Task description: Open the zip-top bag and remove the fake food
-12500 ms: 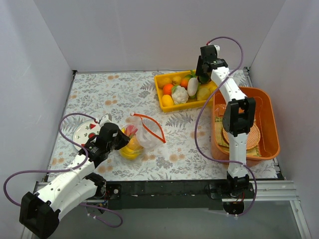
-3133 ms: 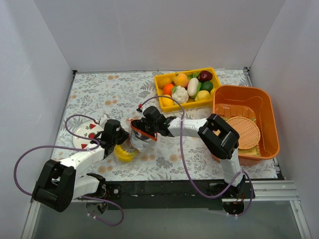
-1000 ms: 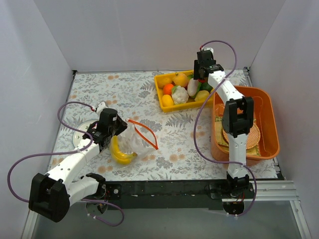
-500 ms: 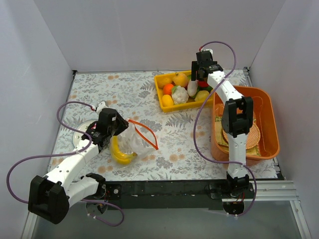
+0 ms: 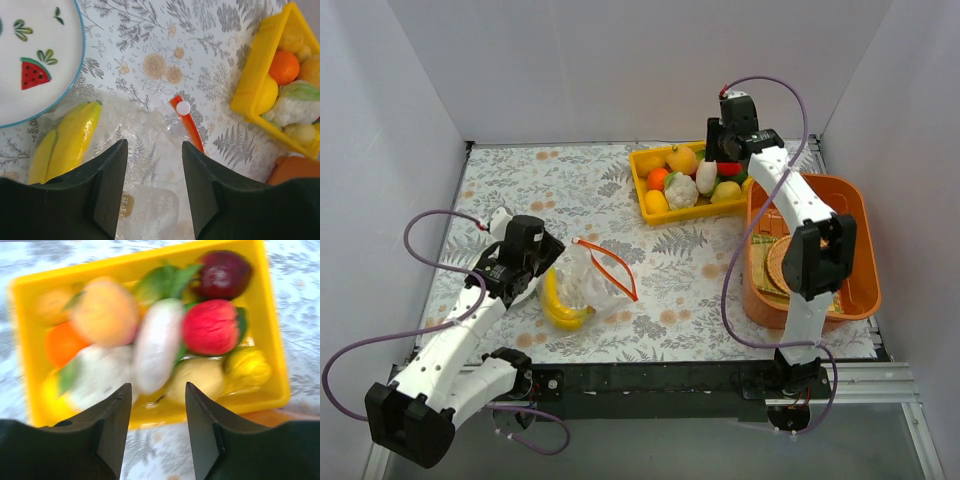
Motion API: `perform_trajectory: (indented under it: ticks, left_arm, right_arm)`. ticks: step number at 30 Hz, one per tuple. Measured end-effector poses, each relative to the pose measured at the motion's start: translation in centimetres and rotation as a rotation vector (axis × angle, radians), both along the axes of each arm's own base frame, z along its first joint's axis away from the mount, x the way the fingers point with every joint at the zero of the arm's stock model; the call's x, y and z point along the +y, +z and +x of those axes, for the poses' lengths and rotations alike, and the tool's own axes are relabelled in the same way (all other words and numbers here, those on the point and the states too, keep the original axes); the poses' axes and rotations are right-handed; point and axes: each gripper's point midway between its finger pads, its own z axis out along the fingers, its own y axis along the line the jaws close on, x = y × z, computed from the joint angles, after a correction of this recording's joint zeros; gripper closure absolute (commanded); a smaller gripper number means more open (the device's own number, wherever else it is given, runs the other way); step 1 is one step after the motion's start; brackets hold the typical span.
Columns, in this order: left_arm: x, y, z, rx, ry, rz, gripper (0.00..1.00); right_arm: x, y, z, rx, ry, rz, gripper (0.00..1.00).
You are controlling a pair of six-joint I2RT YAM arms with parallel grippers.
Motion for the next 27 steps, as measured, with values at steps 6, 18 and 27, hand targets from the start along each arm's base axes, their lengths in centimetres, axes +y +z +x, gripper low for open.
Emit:
perform_trajectory:
  ticks: [6, 18, 27]
  left_arm:
    - [3.4, 1.2, -2.8, 0.092, 0.246, -0.007, 0.53]
    - [5.3, -6.2, -9.7, 0.366, 0.306, 0.052, 0.47]
    - [3.2, -9.6, -9.5, 0.375, 0.256, -0.053, 0.47]
  right_arm:
    - [10.7, 5.0, -10.6, -0.059, 0.362, 0.227, 0.55]
    - [26.3, -6.3, -26.3, 0.374, 0.924, 0.485, 0.60]
    - [29.6, -7.8, -30.7, 0.456, 1.081, 0.543, 0.50]
